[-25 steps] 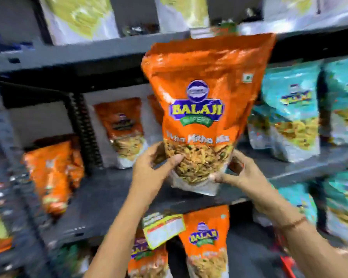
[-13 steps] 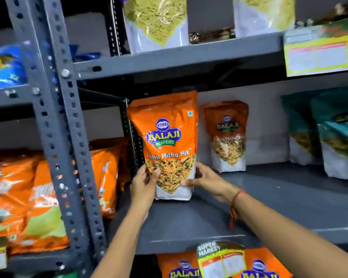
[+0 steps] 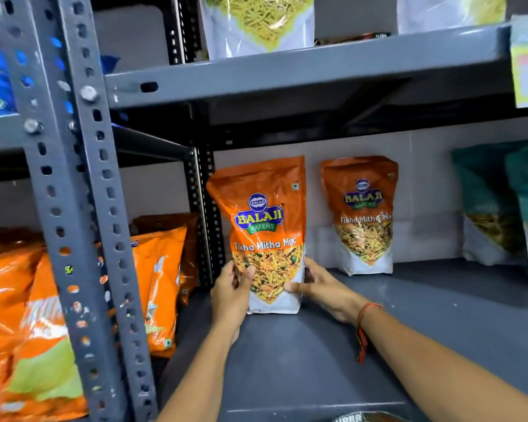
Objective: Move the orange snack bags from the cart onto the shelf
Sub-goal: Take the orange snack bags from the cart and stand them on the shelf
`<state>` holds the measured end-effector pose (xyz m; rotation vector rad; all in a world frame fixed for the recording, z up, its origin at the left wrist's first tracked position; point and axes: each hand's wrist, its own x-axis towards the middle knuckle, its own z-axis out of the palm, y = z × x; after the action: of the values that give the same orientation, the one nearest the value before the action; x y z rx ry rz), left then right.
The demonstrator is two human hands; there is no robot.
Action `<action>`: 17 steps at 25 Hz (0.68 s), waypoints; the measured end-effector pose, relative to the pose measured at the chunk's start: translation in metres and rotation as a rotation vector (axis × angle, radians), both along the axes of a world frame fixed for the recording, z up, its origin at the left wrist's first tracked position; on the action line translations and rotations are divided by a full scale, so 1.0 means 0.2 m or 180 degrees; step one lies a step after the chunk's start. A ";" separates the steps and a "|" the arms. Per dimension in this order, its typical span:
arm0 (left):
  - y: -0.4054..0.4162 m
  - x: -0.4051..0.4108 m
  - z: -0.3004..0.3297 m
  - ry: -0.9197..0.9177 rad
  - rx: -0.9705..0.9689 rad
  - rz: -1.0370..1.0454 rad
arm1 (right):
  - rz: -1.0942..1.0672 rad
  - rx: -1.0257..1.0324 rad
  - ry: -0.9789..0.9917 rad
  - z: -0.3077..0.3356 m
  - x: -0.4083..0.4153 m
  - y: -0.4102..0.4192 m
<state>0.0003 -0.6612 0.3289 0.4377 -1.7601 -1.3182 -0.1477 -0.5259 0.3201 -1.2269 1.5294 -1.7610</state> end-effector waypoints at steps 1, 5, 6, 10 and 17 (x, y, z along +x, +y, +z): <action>-0.01 -0.01 0.00 -0.0016 0.0016 -0.0014 | -0.0005 0.0001 0.0005 0.00 0.00 0.00; -0.02 -0.01 0.00 -0.0015 0.0090 -0.0021 | -0.0170 0.0025 0.0102 0.01 0.02 0.01; -0.01 -0.01 0.00 0.0011 0.0126 -0.0013 | -0.0299 0.0014 0.0144 0.02 0.04 0.02; 0.07 0.07 0.02 0.0301 -0.0136 0.0308 | -0.1024 -0.0145 0.0244 0.08 0.16 0.11; 0.72 0.02 0.17 0.1155 -0.0708 -0.0436 | -0.2296 -0.1365 0.0078 0.18 0.45 0.59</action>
<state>0.0034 -0.5176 0.3622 -0.0471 -1.6237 -1.1901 -0.0587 -0.4074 0.3557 -0.9214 1.8087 -2.6507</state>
